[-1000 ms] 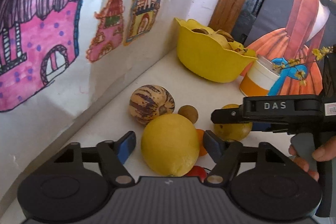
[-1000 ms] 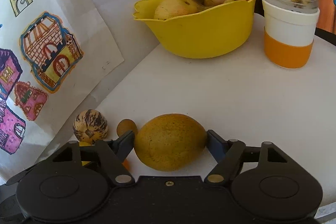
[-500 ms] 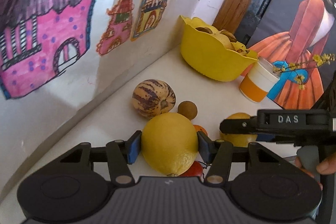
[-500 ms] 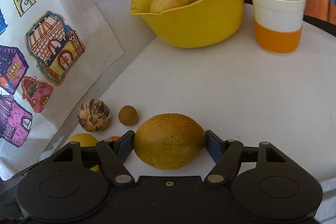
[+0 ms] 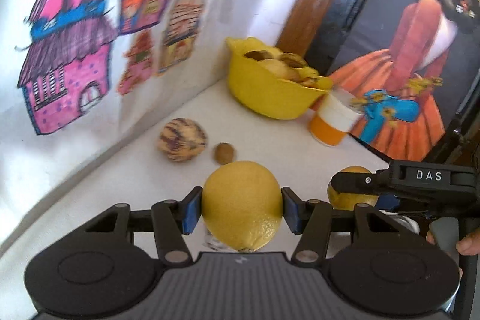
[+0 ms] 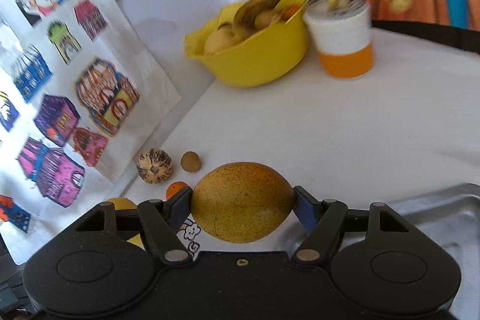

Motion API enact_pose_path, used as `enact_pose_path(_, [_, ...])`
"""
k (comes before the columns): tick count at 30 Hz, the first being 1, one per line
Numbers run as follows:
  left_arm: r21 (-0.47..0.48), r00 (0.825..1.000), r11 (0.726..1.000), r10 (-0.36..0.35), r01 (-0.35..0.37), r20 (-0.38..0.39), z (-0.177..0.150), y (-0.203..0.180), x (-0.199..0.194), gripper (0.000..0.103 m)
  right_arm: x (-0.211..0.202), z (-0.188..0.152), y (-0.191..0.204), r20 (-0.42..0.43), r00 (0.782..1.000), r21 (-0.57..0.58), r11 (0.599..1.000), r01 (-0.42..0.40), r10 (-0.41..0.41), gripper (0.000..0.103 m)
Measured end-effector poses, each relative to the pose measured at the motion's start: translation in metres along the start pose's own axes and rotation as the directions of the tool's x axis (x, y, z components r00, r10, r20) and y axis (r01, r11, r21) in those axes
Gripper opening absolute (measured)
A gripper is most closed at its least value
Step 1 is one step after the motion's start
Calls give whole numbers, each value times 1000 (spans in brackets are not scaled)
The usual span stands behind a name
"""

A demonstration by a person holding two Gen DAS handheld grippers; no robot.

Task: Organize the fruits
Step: 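Carry the lemon and pear into the metal tray and open both tools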

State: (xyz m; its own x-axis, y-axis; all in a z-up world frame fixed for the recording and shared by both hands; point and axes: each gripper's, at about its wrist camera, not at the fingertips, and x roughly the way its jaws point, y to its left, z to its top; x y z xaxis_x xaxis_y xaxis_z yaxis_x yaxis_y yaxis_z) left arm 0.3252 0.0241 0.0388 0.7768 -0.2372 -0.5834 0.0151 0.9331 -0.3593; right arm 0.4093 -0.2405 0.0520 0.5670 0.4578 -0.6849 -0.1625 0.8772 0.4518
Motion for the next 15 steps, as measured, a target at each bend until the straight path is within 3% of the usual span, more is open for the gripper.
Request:
enact_pose_path(8, [54,995,993,-101,102,-29,-25,-61,-18,59,-73,-25,-37,77,996,35,998,51,-54,73])
enact_pose_path(15, [97,981,978,-177,185,-79,-55,-104,-23,59,-103,-57,-79,61,995,68,995,77,-81,73])
